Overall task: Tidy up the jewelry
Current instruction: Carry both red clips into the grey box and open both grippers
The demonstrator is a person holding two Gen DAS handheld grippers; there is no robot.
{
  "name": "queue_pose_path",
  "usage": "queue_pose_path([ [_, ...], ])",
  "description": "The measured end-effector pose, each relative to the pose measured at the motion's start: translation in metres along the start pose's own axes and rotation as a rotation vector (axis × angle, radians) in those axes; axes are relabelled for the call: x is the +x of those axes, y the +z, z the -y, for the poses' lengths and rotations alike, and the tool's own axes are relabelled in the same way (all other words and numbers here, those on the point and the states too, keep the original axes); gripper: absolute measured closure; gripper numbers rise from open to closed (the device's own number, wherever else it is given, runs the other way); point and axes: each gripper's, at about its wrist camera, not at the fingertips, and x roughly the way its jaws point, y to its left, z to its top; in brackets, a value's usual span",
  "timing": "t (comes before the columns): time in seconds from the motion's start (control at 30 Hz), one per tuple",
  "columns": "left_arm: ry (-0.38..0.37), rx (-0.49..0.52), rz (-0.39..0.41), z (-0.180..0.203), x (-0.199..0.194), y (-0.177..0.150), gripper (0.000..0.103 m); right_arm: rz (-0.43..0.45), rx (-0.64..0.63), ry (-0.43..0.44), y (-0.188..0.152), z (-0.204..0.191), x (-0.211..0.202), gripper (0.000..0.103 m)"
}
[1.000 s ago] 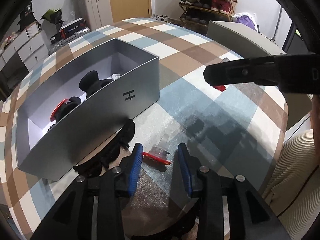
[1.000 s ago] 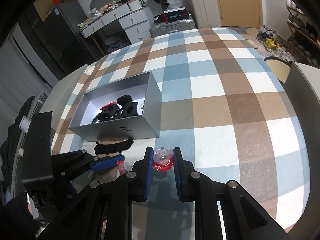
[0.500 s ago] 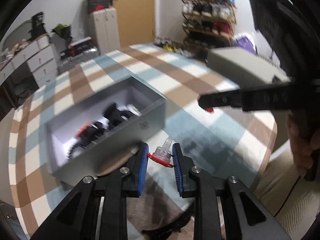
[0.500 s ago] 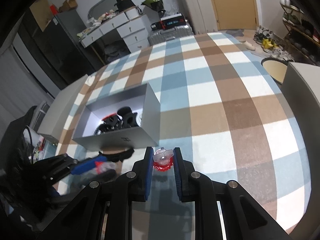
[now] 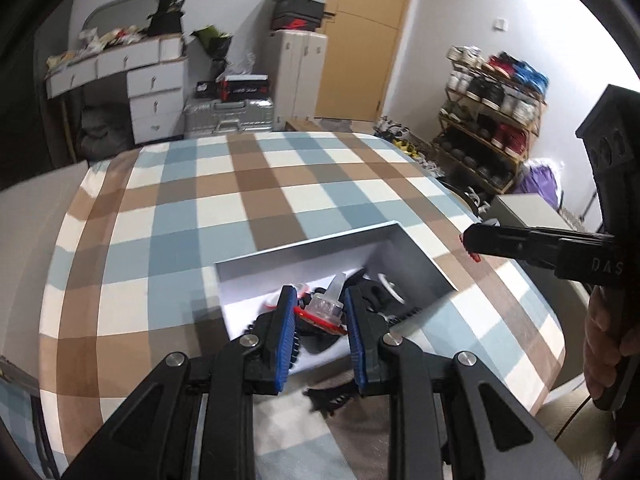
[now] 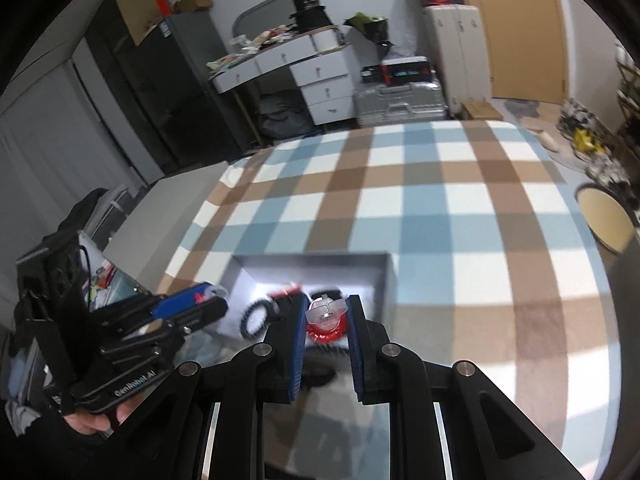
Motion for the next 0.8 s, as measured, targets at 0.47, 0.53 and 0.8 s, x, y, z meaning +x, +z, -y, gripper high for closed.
queue_pose_path([
  [0.47,-0.067,-0.126,-0.07,-0.027,0.016,0.006,0.084,-0.037,-0.038,0.039,0.011,-0.014,0.056,0.085],
  [0.53,-0.067,-0.12,-0.075,-0.025,0.017,0.006,0.084,-0.044,-0.012,0.046,0.011,-0.009,0.061,0.085],
  [0.8,-0.077,-0.126,-0.085,-0.022,0.018,0.008,0.084,-0.057,0.011,0.057,0.007,-0.009,0.071,0.084],
])
